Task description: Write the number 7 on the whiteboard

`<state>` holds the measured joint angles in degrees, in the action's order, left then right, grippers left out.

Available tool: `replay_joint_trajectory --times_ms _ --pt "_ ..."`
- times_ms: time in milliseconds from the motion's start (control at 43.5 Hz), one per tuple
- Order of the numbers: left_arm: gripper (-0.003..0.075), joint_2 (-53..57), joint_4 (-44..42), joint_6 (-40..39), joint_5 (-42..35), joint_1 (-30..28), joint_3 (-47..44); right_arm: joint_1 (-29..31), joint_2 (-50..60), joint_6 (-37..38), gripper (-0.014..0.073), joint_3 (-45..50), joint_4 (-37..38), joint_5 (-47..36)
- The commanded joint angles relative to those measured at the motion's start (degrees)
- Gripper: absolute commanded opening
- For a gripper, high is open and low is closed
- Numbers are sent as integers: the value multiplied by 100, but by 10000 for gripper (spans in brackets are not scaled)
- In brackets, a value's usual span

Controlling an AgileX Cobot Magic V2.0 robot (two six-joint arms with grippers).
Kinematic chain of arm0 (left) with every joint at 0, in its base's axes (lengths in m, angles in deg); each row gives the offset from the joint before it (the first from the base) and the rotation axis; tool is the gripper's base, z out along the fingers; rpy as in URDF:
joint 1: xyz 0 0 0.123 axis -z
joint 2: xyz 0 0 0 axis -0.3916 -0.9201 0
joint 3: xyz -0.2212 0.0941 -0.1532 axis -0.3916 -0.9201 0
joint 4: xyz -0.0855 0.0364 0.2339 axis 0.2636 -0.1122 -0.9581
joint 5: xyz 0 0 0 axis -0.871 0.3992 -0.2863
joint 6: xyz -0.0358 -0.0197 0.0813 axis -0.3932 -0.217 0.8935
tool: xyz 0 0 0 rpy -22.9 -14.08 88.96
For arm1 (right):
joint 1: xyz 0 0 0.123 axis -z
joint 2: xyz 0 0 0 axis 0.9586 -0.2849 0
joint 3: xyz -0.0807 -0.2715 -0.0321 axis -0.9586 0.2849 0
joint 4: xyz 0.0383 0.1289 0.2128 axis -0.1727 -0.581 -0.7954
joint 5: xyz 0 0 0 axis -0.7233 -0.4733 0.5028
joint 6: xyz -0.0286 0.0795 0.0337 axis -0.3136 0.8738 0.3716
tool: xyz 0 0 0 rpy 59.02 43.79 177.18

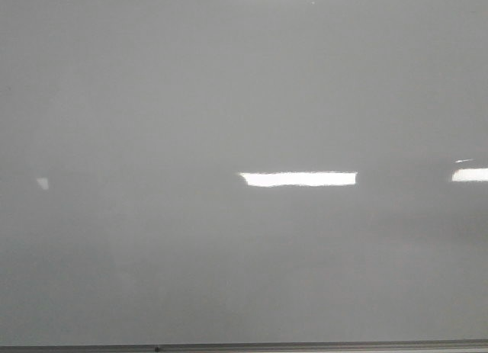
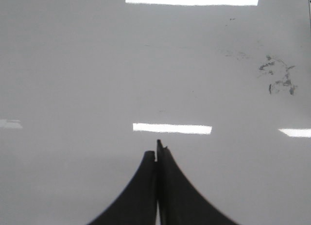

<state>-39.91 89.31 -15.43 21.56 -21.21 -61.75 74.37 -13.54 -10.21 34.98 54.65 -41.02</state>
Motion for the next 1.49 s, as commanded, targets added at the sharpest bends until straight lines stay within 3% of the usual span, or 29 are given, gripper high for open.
replay_joint_trajectory --times_ms 0,897,1103,1264,1471 --pt "-20 74 41 -48 -483 32 -77 -15 90 -2 -67 -15 31 -487" --pt "-20 74 41 -48 -483 32 -77 -15 90 -2 -67 -15 31 -551" --pt "-20 74 103 -48 -933 32 51 -15 90 -2 -67 -167 31 -619" --pt "-21 64 267 -48 -712 32 791 -15 90 -2 -67 -997 31 184" --pt "-20 -295 297 -48 724 32 2367 -15 -321 -2 -67 -2527 31 1597"
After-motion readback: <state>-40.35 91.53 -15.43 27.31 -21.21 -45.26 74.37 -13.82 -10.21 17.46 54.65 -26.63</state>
